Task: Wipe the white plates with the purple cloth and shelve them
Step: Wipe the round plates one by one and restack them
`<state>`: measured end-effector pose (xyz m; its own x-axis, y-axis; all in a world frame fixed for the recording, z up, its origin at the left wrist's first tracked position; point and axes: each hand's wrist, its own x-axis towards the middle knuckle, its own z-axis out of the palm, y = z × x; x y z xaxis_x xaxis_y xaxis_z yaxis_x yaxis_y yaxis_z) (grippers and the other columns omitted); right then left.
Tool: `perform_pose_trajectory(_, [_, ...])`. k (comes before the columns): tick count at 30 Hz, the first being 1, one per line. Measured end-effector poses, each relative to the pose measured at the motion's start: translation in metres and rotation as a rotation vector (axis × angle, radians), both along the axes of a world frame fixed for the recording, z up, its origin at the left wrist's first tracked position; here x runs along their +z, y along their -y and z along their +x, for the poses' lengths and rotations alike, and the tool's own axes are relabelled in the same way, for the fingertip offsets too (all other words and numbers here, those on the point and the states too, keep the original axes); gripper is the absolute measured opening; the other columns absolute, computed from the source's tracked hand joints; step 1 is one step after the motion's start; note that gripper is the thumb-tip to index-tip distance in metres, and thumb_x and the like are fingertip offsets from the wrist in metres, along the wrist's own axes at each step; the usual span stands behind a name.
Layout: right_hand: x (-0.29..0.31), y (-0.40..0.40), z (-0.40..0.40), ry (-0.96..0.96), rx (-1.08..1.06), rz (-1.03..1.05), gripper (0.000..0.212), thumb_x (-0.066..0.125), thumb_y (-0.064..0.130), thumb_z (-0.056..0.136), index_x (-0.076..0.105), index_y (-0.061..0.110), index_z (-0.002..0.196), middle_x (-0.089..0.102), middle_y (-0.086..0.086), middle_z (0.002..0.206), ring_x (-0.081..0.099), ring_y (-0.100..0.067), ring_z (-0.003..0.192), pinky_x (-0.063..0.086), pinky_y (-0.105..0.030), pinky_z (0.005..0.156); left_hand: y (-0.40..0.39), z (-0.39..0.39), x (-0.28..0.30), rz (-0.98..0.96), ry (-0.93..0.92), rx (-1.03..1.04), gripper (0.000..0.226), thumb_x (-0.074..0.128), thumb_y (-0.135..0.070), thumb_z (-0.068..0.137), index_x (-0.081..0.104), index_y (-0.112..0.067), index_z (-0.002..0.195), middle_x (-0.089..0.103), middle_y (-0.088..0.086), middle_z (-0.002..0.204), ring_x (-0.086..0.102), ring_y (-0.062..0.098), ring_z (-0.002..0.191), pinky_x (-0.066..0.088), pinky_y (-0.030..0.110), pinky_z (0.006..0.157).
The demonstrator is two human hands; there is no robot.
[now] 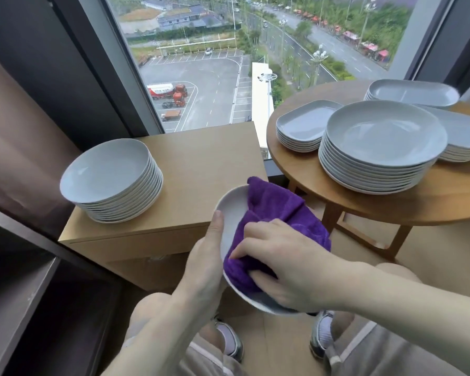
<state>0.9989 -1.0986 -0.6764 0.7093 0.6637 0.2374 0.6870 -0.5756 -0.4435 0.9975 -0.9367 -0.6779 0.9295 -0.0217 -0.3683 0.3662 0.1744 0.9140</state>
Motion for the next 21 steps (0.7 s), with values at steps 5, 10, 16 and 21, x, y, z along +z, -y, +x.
perform_pose_trajectory(5, [0.002,0.010,0.007,-0.137,0.005,-0.251,0.029,0.052,0.024,0.092,0.065,0.027,0.118,0.057,0.009,0.112,0.051,-0.014,0.099,0.037,-0.034,0.096,-0.011,0.008,0.011,0.061,0.003,0.153,0.049,0.053,-0.054,0.098,0.078,-0.012,0.100,0.079,0.014,0.106,0.073,0.036,0.107,0.050,0.057,0.107])
perform_pose_trajectory(10, [-0.004,0.025,0.028,-0.043,-0.168,-0.434,0.023,0.047,0.031,0.095,0.066,0.025,0.106,0.056,0.006,0.103,0.056,-0.022,0.095,0.038,-0.040,0.097,-0.012,-0.001,0.012,0.163,0.015,0.159,0.038,0.043,-0.037,0.109,0.076,-0.019,0.102,0.081,0.004,0.101,0.075,0.028,0.100,0.054,0.048,0.097])
perform_pose_trajectory(16, [0.007,0.052,0.049,0.019,-0.350,-0.370,0.018,0.043,0.028,0.099,0.060,0.024,0.105,0.048,0.008,0.099,0.054,-0.019,0.093,0.036,-0.038,0.095,-0.013,-0.014,0.014,0.119,0.009,0.192,0.037,0.039,-0.031,0.111,0.073,-0.018,0.108,0.080,0.007,0.105,0.077,0.025,0.093,0.055,0.045,0.089])
perform_pose_trajectory(21, [0.039,0.071,0.054,0.042,-0.446,-0.237,0.009,0.045,0.026,0.099,0.047,0.022,0.091,0.039,0.005,0.094,0.053,-0.026,0.092,0.040,-0.042,0.093,-0.007,-0.003,0.021,-0.026,0.062,0.298,0.034,0.033,-0.036,0.113,0.066,-0.030,0.120,0.079,0.003,0.113,0.077,0.019,0.097,0.053,0.042,0.084])
